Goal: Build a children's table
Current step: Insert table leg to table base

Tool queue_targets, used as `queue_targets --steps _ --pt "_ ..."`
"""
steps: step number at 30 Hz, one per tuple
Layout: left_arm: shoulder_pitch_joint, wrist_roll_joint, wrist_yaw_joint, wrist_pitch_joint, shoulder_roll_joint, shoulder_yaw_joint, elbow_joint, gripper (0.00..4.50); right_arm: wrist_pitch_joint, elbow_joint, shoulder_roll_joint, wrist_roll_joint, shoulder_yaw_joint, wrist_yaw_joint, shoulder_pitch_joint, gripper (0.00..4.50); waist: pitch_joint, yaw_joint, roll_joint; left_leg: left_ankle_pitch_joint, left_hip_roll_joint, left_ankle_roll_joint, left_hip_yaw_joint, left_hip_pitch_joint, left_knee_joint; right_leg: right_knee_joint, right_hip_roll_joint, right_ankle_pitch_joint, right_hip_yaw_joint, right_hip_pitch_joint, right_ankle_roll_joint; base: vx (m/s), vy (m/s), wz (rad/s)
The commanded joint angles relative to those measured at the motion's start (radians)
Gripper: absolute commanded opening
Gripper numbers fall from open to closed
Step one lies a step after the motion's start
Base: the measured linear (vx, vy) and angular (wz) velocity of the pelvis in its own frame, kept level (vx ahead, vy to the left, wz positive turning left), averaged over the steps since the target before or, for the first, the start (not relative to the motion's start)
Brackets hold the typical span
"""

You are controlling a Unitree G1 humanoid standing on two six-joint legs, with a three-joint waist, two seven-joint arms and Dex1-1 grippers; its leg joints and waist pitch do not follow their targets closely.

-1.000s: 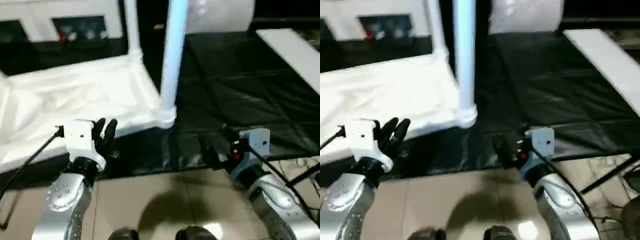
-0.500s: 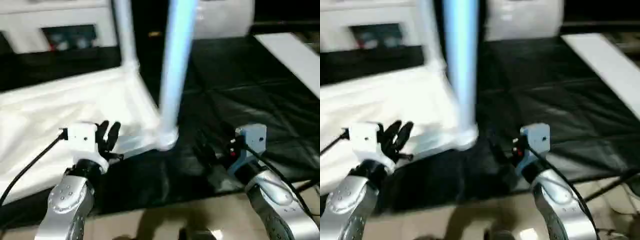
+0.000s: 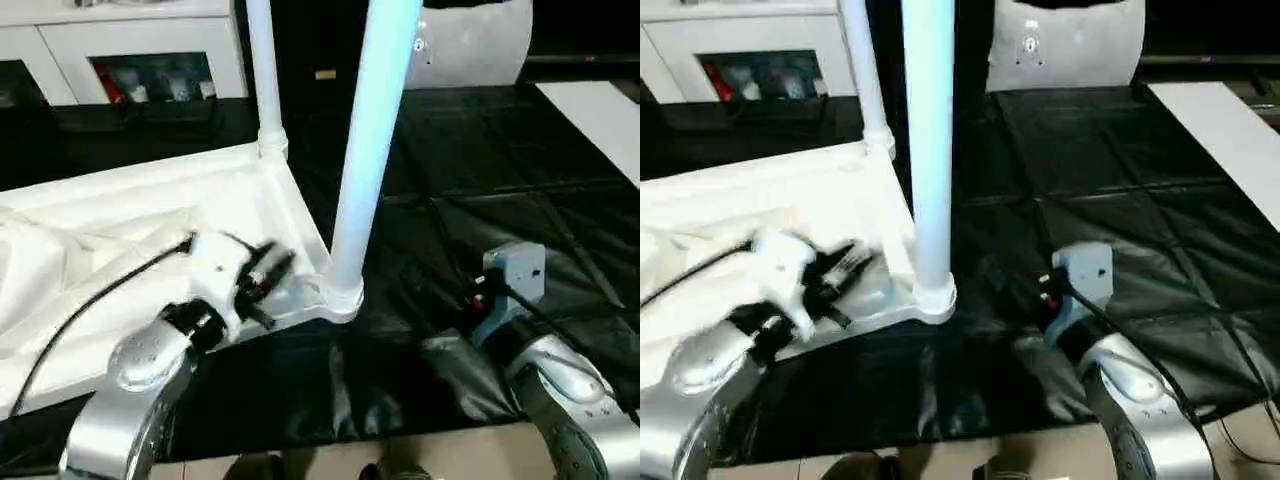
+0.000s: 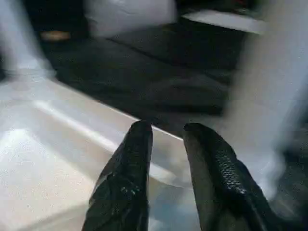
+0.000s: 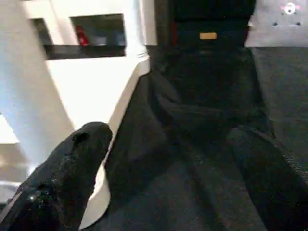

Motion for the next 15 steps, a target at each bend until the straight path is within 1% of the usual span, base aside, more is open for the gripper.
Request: queue_targets --steps 1,2,3,4,5,6,7,8,9,10,12,13,14,15 --pt "-0.012 -0.024 -0.066 0.019 0.041 0.005 0.018 1.68 0.010 -0.004 -0.011 0.031 0.009 0.032 -0.013 4.50 -0.030 -0.002 -0.003 -0.226 0.102 0.047 -0.034 0.019 -0.100 -0.087 -0.118 -0.117 0.056 0.039 -0.240 -0.065 0.004 0.00" --pt "-0.019 -0.046 -0.110 0.025 0.074 0.007 0.024 1.86 0.021 -0.007 -0.024 0.031 0.014 0.038 -0.015 4.50 -0.024 -0.004 -0.005 -0.280 0.099 0.027 -0.033 0.022 -0.104 -0.093 -0.120 -0.225 0.060 0.033 -0.222 -0.062 -0.001 -0.06" --pt "-0.033 -0.052 -0.167 0.021 0.128 0.007 0.039 1.97 0.012 -0.008 -0.033 0.043 0.018 0.061 -0.015 4.50 -0.016 -0.003 -0.009 -0.323 0.097 0.003 -0.032 0.023 -0.108 -0.104 -0.123 -0.352 0.067 0.024 -0.192 -0.054 -0.003 -0.06" --pt "-0.034 -0.052 -0.167 0.021 0.128 0.007 0.039 1.97 0.012 -0.008 -0.033 0.043 0.018 0.061 -0.015 4.50 -0.017 -0.001 -0.008 -0.333 0.098 -0.002 -0.032 0.027 -0.108 -0.105 -0.122 -0.379 0.069 0.020 -0.183 -0.054 -0.003 -0.06" --pt "-0.041 -0.054 -0.193 0.023 0.150 0.007 0.047 2.05 0.006 -0.006 -0.034 0.050 0.019 0.074 -0.016 4.50 -0.019 -0.002 -0.007 -0.329 0.098 -0.004 -0.031 0.029 -0.108 -0.106 -0.122 -0.379 0.071 0.017 -0.180 0.000 0.000 0.00" --pt "-0.055 -0.060 -0.235 0.031 0.184 0.005 0.057 2.12 -0.004 -0.005 -0.042 0.069 0.025 0.117 -0.019 4.50 -0.020 -0.003 -0.011 -0.302 0.100 -0.002 -0.030 0.025 -0.111 -0.104 -0.120 -0.339 0.070 0.018 -0.180 0.000 0.000 0.00" --pt "-0.059 -0.061 -0.245 0.032 0.192 0.003 0.060 2.12 -0.007 -0.004 -0.044 0.076 0.026 0.130 -0.020 4.50 -0.020 -0.002 -0.012 -0.291 0.099 0.004 -0.029 0.023 -0.112 -0.105 -0.120 -0.328 0.071 0.019 -0.179 0.000 0.000 0.00" --pt "-0.066 -0.059 -0.259 0.034 0.205 0.001 0.066 2.28 -0.010 -0.004 -0.049 0.080 0.028 0.147 -0.022 4.50 -0.023 0.000 -0.009 -0.269 0.100 0.013 -0.026 0.027 -0.111 -0.102 -0.120 -0.290 0.072 0.016 -0.187 0.000 0.000 0.00" --pt "-0.092 -0.037 -0.295 0.030 0.251 -0.018 0.099 2.39 0.000 -0.001 -0.073 0.076 0.040 0.171 -0.033 4.50 -0.020 0.000 -0.012 -0.254 0.102 0.020 -0.025 0.024 -0.114 -0.100 -0.118 -0.260 0.069 0.016 -0.194 0.000 0.000 0.00" --pt "-0.092 -0.037 -0.295 0.030 0.251 -0.018 0.099 2.47 0.000 -0.001 -0.073 0.076 0.040 0.171 -0.033 4.50 -0.021 0.001 -0.010 -0.243 0.101 0.025 -0.022 0.027 -0.114 -0.099 -0.117 -0.243 0.068 0.015 -0.197 0.000 0.000 0.00" --pt "-0.128 -0.029 -0.351 0.030 0.300 -0.049 0.145 2.53 0.026 0.009 -0.103 0.086 0.047 0.191 -0.051 4.50 -0.024 0.003 -0.010 -0.220 0.102 0.034 -0.018 0.027 -0.115 -0.095 -0.117 -0.195 0.067 0.017 -0.208 0.000 0.000 0.00" --pt "-0.147 -0.026 -0.384 0.020 0.315 -0.069 0.174 2.53 0.038 0.012 -0.104 0.115 0.039 0.206 -0.060 4.50 -0.027 0.004 -0.007 -0.202 0.101 0.043 -0.017 0.026 -0.115 -0.091 -0.118 -0.158 0.066 0.017 -0.214 0.000 0.000 0.00" --pt "-0.159 -0.020 -0.400 0.016 0.321 -0.082 0.192 2.53 0.036 0.013 -0.109 0.119 0.041 0.219 -0.063 4.50 -0.029 0.003 -0.004 -0.188 0.102 0.046 -0.018 0.025 -0.114 -0.088 -0.118 -0.129 0.065 0.019 -0.221 0.000 0.000 0.00" --pt "-0.170 -0.011 -0.406 0.017 0.326 -0.092 0.206 2.53 0.034 0.013 -0.118 0.121 0.046 0.236 -0.065 4.50 -0.032 0.003 -0.004 -0.164 0.105 0.055 -0.016 0.024 -0.113 -0.085 -0.118 -0.070 0.063 0.020 -0.233 0.000 0.000 0.00"
